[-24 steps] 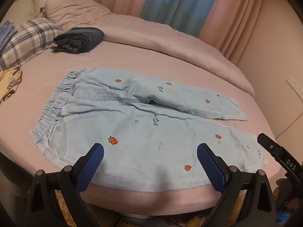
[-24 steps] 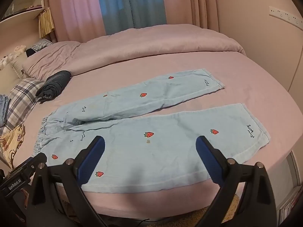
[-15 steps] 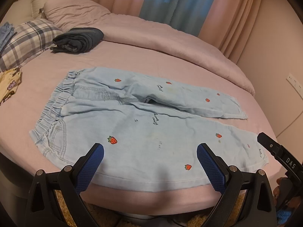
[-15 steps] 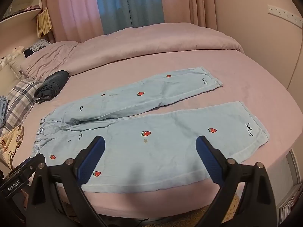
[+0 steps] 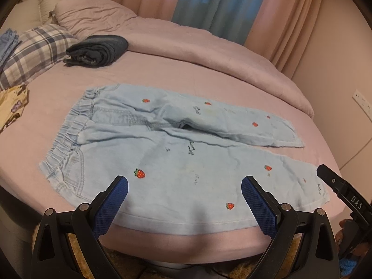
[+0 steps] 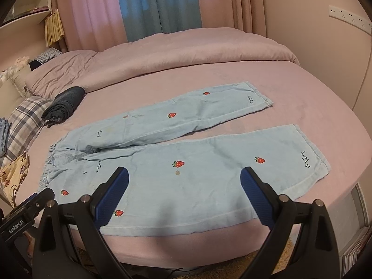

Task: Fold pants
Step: 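Move both grippers open over the light blue strawberry jeans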

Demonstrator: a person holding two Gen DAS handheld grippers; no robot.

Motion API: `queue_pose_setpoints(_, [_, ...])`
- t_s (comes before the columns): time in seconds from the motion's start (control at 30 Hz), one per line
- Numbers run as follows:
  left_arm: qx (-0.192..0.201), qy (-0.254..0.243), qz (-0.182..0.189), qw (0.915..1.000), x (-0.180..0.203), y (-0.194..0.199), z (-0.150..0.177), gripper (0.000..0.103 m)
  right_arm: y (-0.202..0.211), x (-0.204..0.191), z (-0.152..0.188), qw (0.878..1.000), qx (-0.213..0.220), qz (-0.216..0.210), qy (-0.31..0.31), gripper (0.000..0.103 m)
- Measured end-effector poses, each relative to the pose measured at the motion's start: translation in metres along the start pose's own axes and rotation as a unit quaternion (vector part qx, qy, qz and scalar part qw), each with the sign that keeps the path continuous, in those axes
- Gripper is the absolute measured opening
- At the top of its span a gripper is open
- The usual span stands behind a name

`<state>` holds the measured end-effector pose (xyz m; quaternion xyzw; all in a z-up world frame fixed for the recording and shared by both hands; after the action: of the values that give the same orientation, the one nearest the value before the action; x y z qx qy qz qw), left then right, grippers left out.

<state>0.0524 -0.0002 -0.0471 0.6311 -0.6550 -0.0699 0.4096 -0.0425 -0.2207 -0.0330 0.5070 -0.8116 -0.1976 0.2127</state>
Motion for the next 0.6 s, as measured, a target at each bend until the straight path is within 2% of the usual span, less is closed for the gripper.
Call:
queue_pose_setpoints(0.37, [0.023,-0.024,0.019,0.9993,0.022,0.020,-0.042,0.098,0.024,0.012,-0.011,1.000,0.015,0.005,-0.009,0.097])
queue_pose_setpoints(0.5, [0.056,-0.047,0.020,0.9971,0.024,0.024,-0.056,0.098,0.026,0.012,-0.011,1.000,0.015,0.000,-0.011,0.097])
queue_pose_setpoints(0.6, [0.063,-0.043,0.020,0.9969,0.014,0.016,-0.061,0.098,0.024,0.011,-0.006,1.000,0.017,0.000,-0.011,0.097])
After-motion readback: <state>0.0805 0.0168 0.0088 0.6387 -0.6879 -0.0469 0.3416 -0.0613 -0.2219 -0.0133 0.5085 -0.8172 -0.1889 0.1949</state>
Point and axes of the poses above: each gripper's, at about its wrist camera, not at the fingertips, and y roughly against the way its jaws point, x to its right, z to its underside, the point moved 8 cm from there along -y, roughly the way its jaws point, and after that the axes turned 12 degrees about z, right-handed, at the moved point
